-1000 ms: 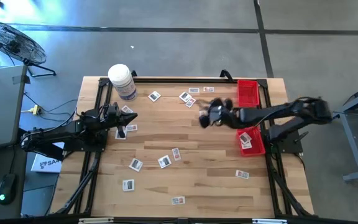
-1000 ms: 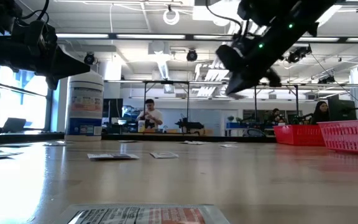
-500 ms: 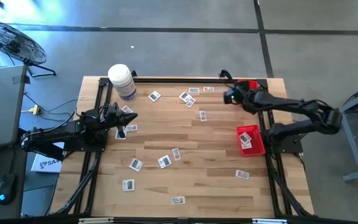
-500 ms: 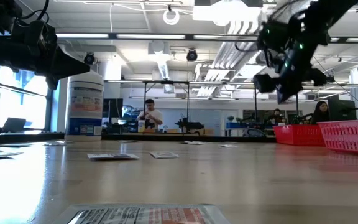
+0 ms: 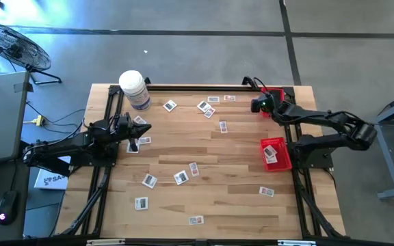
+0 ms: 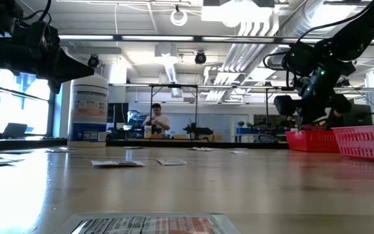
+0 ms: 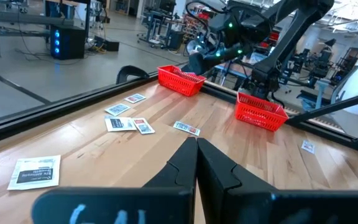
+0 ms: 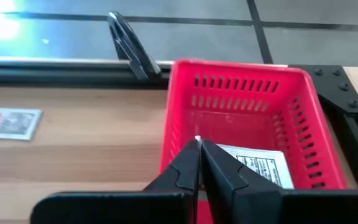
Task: Pick & Place First Aid Supplies
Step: Put the ointment pack into the top basket
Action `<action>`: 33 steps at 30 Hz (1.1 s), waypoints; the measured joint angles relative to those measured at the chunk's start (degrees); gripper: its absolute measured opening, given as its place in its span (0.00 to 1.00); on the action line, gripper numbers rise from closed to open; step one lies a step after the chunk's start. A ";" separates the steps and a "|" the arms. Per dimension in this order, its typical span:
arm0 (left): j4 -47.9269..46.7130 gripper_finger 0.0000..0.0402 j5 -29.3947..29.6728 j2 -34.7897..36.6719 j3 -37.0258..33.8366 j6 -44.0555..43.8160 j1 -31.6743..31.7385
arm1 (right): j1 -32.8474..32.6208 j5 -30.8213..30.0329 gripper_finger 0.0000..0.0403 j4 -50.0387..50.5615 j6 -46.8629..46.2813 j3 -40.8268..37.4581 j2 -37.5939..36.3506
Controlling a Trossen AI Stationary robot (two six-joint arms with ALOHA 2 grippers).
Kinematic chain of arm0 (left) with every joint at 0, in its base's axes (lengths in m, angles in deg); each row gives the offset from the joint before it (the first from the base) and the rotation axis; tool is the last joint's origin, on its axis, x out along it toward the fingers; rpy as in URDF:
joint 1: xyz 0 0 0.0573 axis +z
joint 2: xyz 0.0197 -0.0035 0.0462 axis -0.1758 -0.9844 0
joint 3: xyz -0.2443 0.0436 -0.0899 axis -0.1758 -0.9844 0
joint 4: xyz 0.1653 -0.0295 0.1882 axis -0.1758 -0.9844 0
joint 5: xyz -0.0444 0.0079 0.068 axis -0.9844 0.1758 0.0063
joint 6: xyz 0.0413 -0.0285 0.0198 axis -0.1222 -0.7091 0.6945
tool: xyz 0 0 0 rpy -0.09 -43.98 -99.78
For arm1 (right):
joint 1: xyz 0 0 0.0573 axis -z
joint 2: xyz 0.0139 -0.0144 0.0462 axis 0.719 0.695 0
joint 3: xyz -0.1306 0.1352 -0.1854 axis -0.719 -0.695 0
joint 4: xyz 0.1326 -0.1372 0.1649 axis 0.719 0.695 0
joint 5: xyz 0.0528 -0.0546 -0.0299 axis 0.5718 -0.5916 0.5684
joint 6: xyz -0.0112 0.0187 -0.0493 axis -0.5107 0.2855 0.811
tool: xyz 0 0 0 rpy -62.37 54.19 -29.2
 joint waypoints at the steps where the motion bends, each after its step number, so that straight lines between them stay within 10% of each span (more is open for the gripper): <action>1: 0.00 0.00 0.01 0.00 0.00 -0.01 0.00 | 0.23 -0.18 0.04 0.03 -0.35 -0.18 0.00; 14: 0.00 0.00 0.00 0.00 0.00 0.02 -0.02 | -0.33 3.85 0.29 -2.53 0.86 0.80 -0.37; 23: 0.00 0.00 -0.01 0.02 -0.02 0.02 0.00 | -13.17 18.31 0.25 -11.51 13.10 4.55 -0.17; 33: 0.00 0.00 0.01 0.01 -0.01 0.00 -0.01 | -26.99 20.09 0.22 -20.29 14.27 4.44 12.32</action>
